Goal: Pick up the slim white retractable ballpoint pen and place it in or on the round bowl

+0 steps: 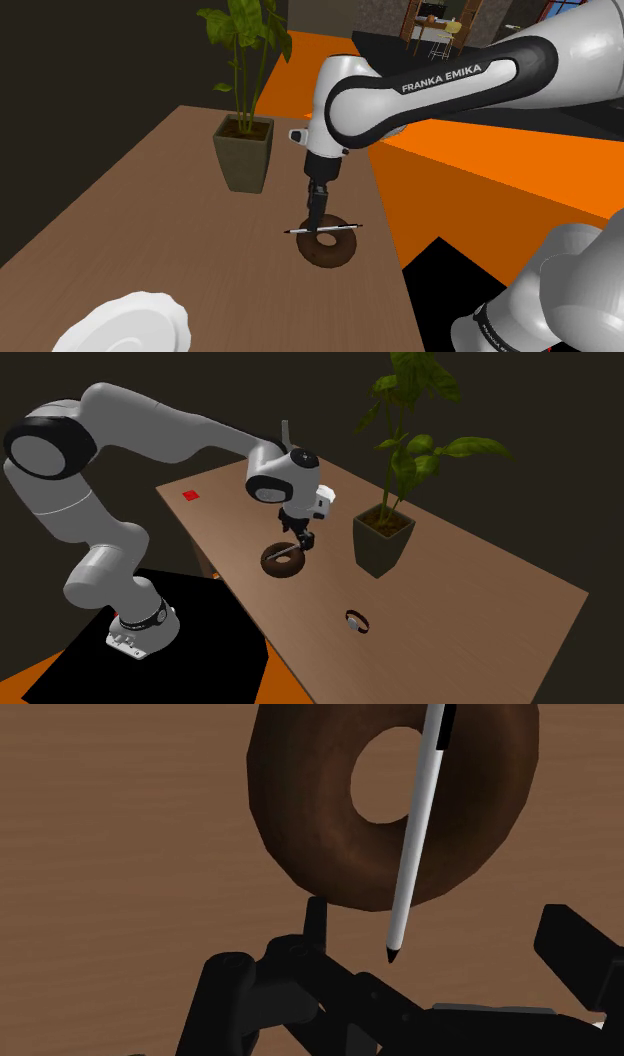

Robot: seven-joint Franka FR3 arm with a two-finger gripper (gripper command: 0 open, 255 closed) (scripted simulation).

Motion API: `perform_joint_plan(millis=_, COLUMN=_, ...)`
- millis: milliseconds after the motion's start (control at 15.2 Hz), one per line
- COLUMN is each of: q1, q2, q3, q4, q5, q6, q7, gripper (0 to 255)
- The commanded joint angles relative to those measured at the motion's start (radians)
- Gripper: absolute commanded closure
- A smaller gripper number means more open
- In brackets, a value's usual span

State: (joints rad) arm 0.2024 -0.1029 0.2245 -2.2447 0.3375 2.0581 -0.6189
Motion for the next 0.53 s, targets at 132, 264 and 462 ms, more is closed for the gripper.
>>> perform_joint_plan(millis=132, q1=-0.014, q2=-0.022, q3=-0.017, q4=0.063, q5=-0.014, q6=-0.09, q7=0.001, gripper=0)
perform_joint_plan(millis=264, q1=-0.014, q2=-0.022, q3=-0.017, q4=0.063, q5=-0.014, q6=-0.09, q7=0.001, gripper=0)
perform_joint_plan(millis=462, q1=-0.014, q2=-0.022, q3=-0.017, q4=0.063, q5=-0.014, q6=-0.09, q7=0.001, gripper=0)
